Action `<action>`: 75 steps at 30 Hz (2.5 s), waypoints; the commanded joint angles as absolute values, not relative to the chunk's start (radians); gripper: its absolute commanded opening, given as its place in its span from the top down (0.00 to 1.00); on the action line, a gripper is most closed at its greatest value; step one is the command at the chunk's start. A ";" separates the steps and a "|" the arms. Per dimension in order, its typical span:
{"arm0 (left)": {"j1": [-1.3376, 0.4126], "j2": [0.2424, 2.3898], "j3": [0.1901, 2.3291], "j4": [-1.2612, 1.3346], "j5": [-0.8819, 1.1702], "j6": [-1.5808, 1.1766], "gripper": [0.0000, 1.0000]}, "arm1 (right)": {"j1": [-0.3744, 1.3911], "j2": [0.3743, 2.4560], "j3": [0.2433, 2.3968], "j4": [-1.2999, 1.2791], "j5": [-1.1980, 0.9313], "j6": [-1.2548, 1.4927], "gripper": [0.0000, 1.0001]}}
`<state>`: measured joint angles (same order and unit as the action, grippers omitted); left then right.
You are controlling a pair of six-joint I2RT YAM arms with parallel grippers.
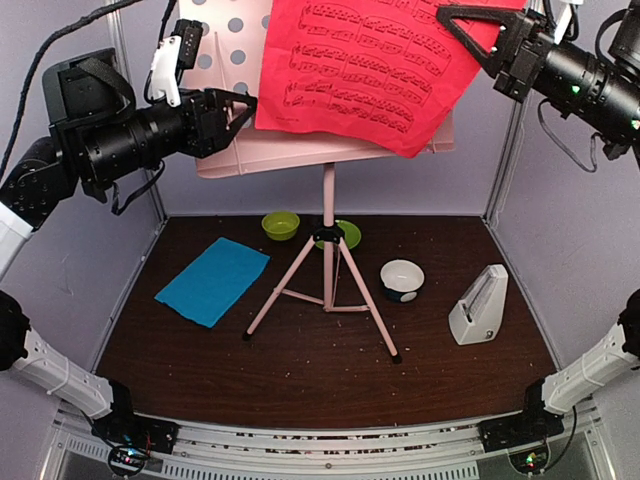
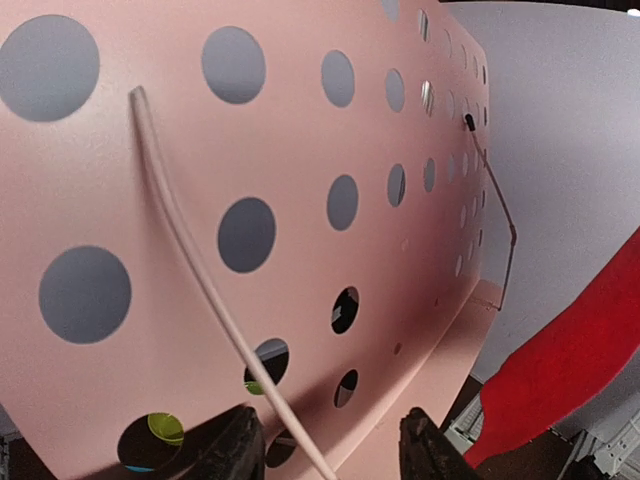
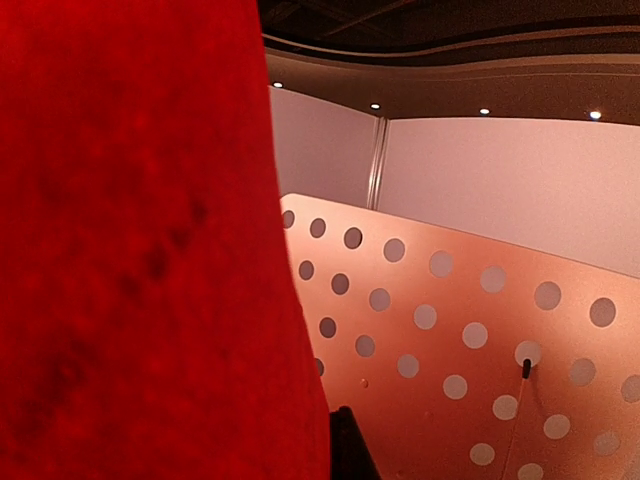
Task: Set up the instrument practice props
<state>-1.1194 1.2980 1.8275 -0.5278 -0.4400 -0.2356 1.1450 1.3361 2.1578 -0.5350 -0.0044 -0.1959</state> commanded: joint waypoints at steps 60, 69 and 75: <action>-1.123 1.218 1.603 -0.157 -0.307 0.063 1.00 | 1.114 1.589 2.281 -0.405 0.018 -0.168 0.99; -1.123 1.230 1.612 -0.163 -0.305 0.074 1.00 | 1.128 1.617 2.276 -0.419 -0.010 -0.202 0.98; -1.123 1.222 1.600 -0.169 -0.311 0.080 1.00 | 1.129 1.614 2.241 -0.408 -0.005 -0.207 0.95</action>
